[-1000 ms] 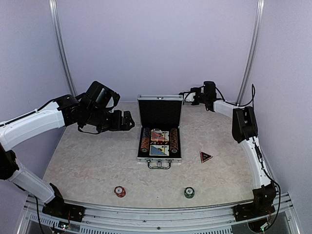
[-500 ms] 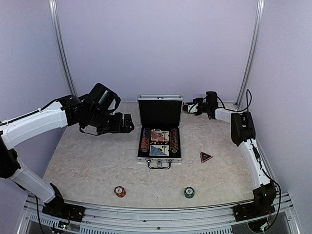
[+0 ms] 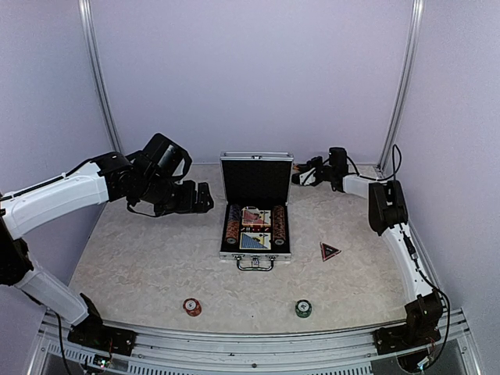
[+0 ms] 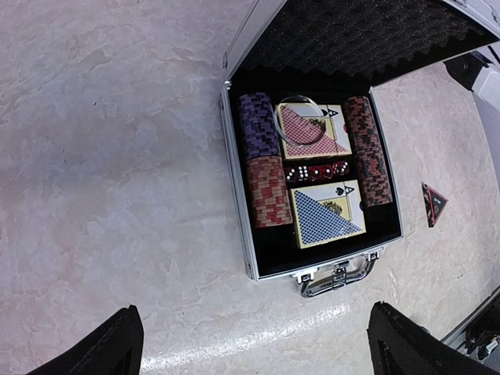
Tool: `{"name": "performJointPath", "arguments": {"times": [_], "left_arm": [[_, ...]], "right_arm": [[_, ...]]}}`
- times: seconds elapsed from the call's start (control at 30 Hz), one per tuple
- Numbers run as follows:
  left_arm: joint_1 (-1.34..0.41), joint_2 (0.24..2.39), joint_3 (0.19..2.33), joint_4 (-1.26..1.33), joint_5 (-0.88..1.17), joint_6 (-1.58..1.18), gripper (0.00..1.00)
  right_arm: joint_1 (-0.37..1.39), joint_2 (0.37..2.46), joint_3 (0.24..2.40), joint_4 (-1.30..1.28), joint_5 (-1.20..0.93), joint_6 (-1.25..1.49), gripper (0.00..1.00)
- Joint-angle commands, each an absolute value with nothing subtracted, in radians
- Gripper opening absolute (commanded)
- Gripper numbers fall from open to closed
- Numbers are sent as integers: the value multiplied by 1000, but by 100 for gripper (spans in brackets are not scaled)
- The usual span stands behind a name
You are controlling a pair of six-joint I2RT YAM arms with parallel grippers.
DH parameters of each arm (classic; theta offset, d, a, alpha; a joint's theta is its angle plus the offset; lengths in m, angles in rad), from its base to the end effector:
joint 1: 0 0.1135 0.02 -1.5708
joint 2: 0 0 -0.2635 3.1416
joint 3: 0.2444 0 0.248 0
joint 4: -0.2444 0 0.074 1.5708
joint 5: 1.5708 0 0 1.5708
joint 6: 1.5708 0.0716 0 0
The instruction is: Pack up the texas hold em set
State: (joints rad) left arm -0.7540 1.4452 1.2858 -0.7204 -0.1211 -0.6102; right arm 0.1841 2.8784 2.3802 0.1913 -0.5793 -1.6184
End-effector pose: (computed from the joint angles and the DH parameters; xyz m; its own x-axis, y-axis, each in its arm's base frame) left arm 0.2440 -0.2172 0.2842 -0.8176 -0.0125 -0.5756 0.1890 0.9385 -0.2889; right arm 0.6241 0.1561 0.0793 0.6796 -0.7237 -0.1198 -0.2650 -0.0898 -0.9601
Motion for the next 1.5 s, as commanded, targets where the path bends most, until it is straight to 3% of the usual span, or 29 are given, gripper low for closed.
{"name": "performJointPath", "arguments": {"times": [0.0, 0.5, 0.73, 1.3, 1.47], "left_arm": [[-743, 1448, 1283, -727, -139, -617, 99], [-733, 1450, 1249, -700, -127, -598, 99], [-725, 1429, 1222, -692, -119, -598, 99], [-718, 1330, 1141, -650, -100, -620, 99], [-718, 1317, 1148, -639, -113, -614, 99]], "right_arm": [[199, 2903, 2408, 157, -583, -1748, 0], [225, 2914, 2394, 174, -566, -1880, 0], [227, 2858, 2405, -82, -570, -1915, 0], [226, 2694, 2381, -312, -662, -1670, 0], [214, 2580, 2222, -86, -694, -1404, 0]]}}
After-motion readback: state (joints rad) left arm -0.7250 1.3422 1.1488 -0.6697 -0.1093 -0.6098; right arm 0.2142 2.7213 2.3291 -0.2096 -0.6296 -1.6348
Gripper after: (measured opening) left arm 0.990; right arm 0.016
